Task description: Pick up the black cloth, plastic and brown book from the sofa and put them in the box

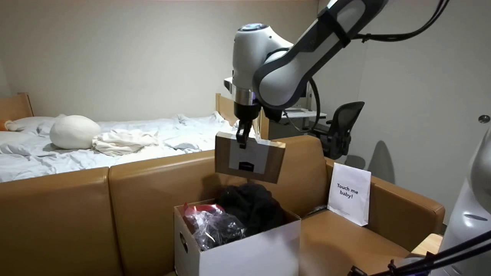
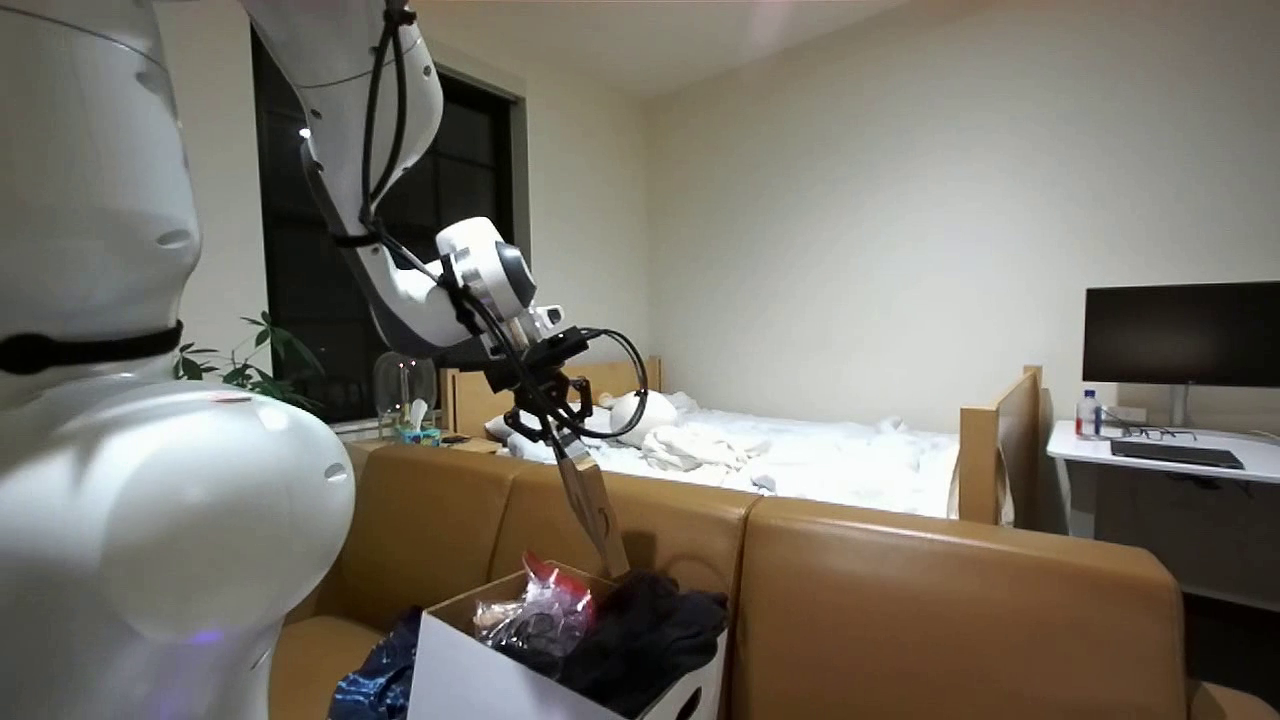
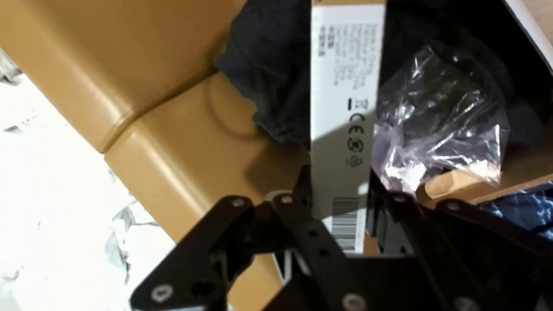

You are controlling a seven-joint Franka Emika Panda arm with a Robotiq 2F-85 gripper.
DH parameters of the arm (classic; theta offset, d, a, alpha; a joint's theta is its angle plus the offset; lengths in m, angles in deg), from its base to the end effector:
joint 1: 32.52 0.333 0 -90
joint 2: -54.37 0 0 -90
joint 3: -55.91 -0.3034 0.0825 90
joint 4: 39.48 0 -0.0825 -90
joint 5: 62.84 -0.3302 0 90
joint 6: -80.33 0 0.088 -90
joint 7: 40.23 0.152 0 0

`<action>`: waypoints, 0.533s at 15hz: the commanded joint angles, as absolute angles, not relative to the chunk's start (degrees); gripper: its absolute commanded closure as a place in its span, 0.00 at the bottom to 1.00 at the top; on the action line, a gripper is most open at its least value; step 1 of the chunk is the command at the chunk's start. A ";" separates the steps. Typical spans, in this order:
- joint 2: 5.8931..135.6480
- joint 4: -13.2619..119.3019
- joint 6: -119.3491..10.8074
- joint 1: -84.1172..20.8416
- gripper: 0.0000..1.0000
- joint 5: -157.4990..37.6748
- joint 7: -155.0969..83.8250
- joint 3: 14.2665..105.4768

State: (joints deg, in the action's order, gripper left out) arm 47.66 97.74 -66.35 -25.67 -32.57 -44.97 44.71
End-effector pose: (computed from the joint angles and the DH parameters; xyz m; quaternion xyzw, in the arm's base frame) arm 0.4568 0.1438 0.3708 0.8963 0.3815 0.1527 0.1668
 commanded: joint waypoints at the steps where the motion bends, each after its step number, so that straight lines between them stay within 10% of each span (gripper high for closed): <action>1: 55.95 89.95 -65.92 -25.12 0.90 -33.77 -44.66 44.91; 8: 74.80 82.78 -67.34 -25.96 0.90 -40.13 -54.26 47.93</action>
State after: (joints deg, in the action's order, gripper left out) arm 67.41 85.61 -66.53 -25.23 -35.42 -47.69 48.32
